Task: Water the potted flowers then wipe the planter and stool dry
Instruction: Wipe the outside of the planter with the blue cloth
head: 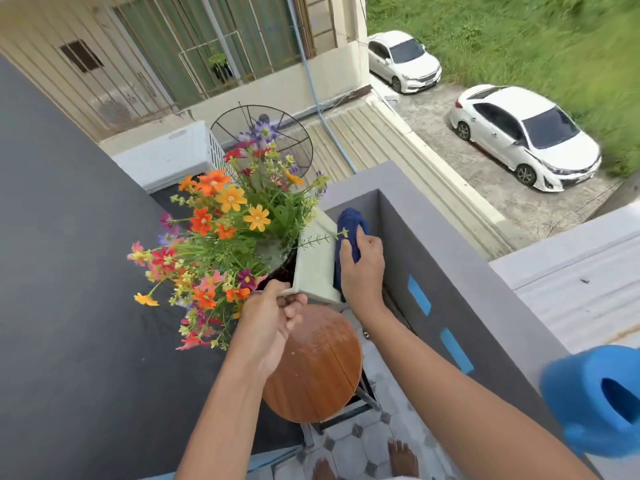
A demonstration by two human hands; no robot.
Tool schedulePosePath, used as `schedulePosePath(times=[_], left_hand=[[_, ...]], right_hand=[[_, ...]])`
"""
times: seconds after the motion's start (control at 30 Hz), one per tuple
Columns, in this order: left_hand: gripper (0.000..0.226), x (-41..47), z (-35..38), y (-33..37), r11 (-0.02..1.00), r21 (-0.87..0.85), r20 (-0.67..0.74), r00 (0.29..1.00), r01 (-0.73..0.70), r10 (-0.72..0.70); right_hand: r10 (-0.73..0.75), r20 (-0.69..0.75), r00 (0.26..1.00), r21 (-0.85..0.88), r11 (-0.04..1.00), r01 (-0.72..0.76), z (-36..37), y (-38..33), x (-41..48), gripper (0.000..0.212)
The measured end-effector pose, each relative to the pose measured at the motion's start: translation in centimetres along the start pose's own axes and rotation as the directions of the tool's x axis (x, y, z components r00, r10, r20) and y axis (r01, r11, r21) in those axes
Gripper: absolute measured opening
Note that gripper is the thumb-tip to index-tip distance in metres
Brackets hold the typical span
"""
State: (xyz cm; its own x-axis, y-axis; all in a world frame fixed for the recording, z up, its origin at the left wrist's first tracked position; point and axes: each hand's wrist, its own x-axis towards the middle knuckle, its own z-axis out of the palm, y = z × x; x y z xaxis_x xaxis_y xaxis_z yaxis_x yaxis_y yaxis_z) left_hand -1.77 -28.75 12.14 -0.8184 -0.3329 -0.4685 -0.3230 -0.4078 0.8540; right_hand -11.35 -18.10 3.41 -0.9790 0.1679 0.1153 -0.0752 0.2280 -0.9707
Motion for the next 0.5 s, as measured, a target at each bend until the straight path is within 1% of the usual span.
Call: schedulePosePath(times=[0.13, 0.17, 0.27, 0.33, 0.43, 0.5], left_hand=[[0.019, 1.1, 0.1, 0.1, 0.999, 0.045, -0.074, 0.997, -0.029, 0.032], [0.020, 1.3, 0.1, -0.1, 0.997, 0.066, -0.085, 0.996, -0.035, 0.041], [0.024, 1.6, 0.2, -0.4, 0.992, 0.115, -0.085, 0.994, -0.055, 0.065], [0.023, 1.6, 0.2, -0.2, 0.991, 0.122, -0.072, 0.995, -0.055, 0.064], [0.023, 1.1, -0.4, 0.4, 0.972, 0.235, -0.029, 0.999, -0.024, 0.031], [0.022, 0.7, -1.0, 0.8, 0.956, 0.292, -0.001, 1.000, -0.006, 0.006]], right_hand=[[-0.160, 0.024, 0.987, 0.022, 0.987, 0.159, 0.2, -1.4, -4.1, 0.041], [-0.178, 0.024, 0.984, 0.040, 0.983, 0.177, 0.3, -2.2, -4.7, 0.041], [-0.190, 0.025, 0.981, 0.145, 0.972, 0.185, 0.5, -4.7, -4.8, 0.038], [-0.201, -0.010, 0.980, 0.175, 0.964, 0.200, 0.3, -5.9, -3.7, 0.038], [-0.167, -0.018, 0.986, 0.137, 0.976, 0.168, -0.3, -6.5, 0.1, 0.035], [-0.131, 0.039, 0.991, 0.063, 0.990, 0.128, -1.0, -6.5, 3.5, 0.022]])
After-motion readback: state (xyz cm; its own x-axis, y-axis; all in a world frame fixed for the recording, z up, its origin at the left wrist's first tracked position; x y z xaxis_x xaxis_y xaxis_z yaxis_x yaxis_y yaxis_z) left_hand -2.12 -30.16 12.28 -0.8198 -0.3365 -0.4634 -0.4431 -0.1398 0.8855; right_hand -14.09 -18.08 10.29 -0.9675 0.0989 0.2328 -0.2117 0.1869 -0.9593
